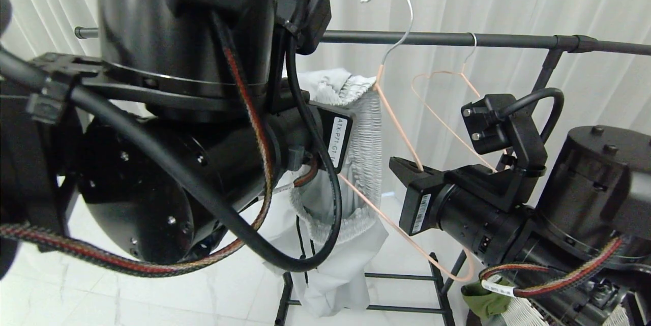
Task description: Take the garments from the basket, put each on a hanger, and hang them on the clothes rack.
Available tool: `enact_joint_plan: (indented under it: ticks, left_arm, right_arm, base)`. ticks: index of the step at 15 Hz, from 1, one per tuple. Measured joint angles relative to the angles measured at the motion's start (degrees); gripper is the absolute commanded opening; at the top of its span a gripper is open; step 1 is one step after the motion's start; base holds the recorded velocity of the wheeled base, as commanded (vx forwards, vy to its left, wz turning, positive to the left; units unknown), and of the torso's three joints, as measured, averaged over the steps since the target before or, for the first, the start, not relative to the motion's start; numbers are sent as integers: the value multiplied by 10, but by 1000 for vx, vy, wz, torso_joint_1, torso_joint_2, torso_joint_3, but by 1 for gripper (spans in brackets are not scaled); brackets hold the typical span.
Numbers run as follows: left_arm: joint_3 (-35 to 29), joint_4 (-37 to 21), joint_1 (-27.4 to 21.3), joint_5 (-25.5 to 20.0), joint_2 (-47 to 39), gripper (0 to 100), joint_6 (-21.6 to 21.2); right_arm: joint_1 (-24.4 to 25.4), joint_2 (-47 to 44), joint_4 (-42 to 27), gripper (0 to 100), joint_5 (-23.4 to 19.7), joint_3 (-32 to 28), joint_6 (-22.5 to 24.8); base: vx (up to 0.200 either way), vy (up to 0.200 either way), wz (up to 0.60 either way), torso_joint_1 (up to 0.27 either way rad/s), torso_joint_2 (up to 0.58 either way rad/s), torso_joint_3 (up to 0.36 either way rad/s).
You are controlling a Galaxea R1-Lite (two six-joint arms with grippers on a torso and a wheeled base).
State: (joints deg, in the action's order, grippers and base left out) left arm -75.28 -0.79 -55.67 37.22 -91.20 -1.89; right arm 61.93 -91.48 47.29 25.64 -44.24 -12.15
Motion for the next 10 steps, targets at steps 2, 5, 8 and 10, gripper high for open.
enact_joint_plan:
  ticks: [2,5,8,10]
  left_arm:
    - [10,0,0,0,6,100,0]
    - [13,0,0,0,10,100,0]
    - [18,0,-5,0,18,100,0]
    - [41,0,-14,0,36,100,-1]
  right_arm:
    - [0,0,5,0,-2,0,4]
    - [1,0,25,0,-2,0,18]
    - [1,1,30,0,-2,1,27]
    - [0,4,31,0,-2,2,33]
  base:
    - [0,0,0,0,0,0]
    - [0,0,0,0,0,0]
    - [0,0,0,0,0,0]
    - [0,0,0,0,0,0]
